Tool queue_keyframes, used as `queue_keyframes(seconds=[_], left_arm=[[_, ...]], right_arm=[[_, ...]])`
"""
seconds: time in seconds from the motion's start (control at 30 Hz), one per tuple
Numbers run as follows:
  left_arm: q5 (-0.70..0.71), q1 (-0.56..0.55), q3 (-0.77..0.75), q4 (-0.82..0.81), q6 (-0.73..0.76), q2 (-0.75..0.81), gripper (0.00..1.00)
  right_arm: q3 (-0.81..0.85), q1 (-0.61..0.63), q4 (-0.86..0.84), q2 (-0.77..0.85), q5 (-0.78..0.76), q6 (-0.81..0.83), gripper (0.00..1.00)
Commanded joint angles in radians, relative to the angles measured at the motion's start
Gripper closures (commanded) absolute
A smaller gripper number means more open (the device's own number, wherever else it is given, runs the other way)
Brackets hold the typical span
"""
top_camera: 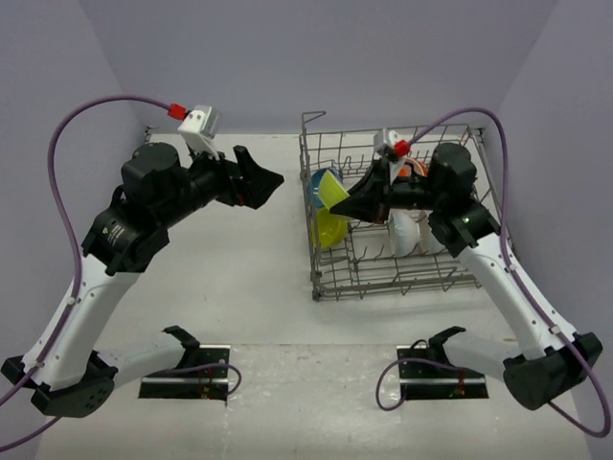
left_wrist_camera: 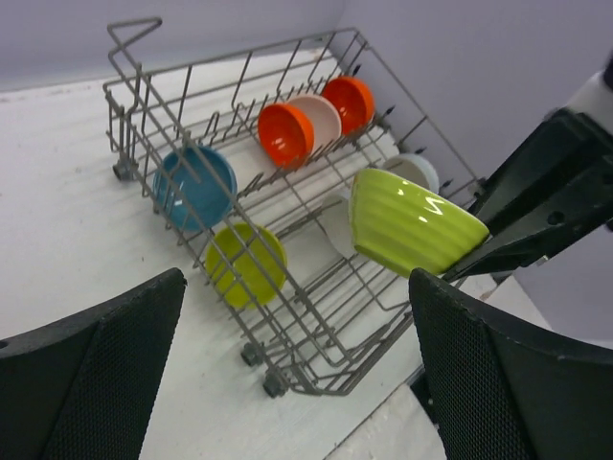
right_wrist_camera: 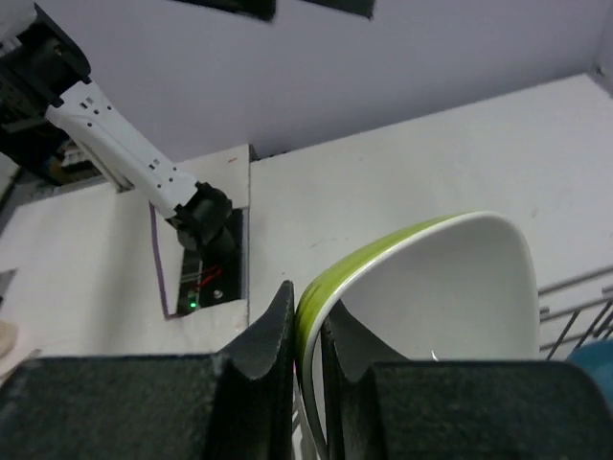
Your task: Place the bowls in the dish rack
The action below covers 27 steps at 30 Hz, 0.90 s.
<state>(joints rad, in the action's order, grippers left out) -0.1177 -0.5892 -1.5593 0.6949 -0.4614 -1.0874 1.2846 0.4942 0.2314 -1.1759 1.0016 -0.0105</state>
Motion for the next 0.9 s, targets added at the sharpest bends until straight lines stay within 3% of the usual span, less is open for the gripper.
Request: queue_keyframes(seconds=[0.0,0.2,0.3,0.77,0.87], left_arm=[[0.026,0.006,0.057,-0.184,-0.020,-0.016,0.00],[-0.043,0.006,0.116,-0.285,0.003,-0.057,0.00],[-0.083,0.008,0.139,-0.322,0.017,-0.084,0.00],[-0.201,0.022,0.226,-0.393,0.001,-0.177,0.00],[-0.226,0.029,0.237,-0.417,-0.003,-0.198,0.00]], right_arm=[[-0.168,-0.147,-0.569,0.064,0.215,-0.663,1.00],[-0.424,-0.327,-0.918,0.032,0.233,-1.070,1.00],[-0.523,-0.348,-1.021,-0.014,0.239,-1.169,1.00],[-0.752,-0.350,-1.130,-0.157,0.250,-1.364,1.00],[-0.774,-0.336,-1.265,-0.192,0.252,-1.439,1.00]])
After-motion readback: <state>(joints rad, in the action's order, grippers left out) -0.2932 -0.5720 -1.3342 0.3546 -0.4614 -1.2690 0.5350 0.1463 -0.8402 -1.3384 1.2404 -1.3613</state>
